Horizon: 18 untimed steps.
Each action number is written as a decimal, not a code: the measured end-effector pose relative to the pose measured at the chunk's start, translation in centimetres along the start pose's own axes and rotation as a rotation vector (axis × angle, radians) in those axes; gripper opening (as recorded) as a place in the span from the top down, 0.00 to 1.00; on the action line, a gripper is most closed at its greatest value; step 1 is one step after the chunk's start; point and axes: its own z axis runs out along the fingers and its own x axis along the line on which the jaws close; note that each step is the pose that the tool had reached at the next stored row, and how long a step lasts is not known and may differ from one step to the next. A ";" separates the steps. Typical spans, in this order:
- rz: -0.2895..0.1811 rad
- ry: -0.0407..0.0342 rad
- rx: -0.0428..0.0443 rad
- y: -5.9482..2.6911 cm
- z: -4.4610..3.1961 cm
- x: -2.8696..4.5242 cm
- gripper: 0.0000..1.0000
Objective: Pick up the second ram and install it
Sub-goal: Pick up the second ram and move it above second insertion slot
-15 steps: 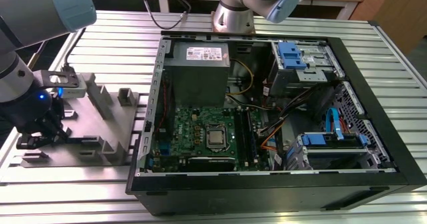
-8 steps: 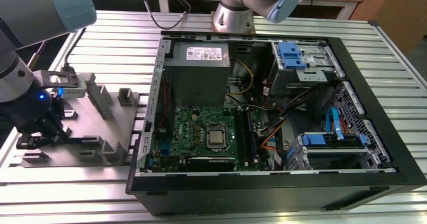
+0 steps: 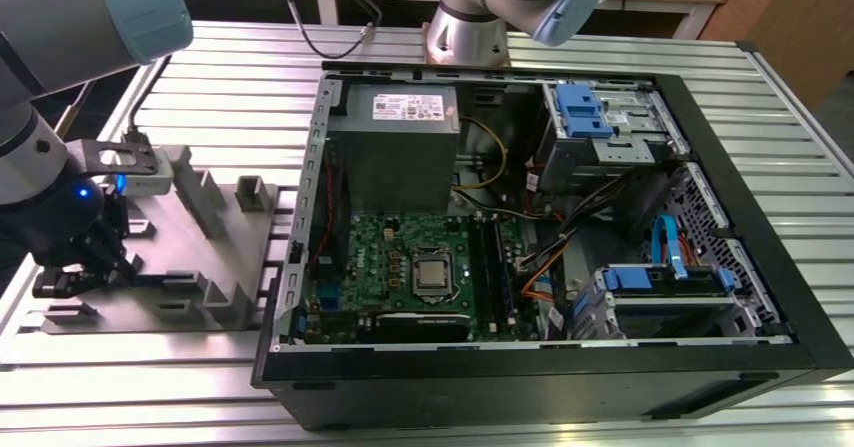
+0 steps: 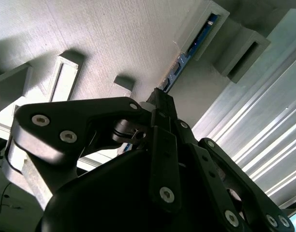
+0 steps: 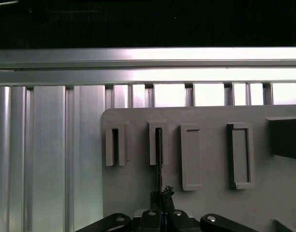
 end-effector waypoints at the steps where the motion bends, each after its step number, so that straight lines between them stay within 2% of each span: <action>1: 0.000 0.0000 0.0000 0.00 -0.08 0.00 0.92; 4: 0.000 0.0001 -0.0001 0.01 -0.29 -0.01 0.92; 9: -0.019 0.0009 -0.0008 0.02 -0.31 0.00 0.92; 18: -0.026 0.0011 -0.0008 0.01 -0.30 -0.01 0.92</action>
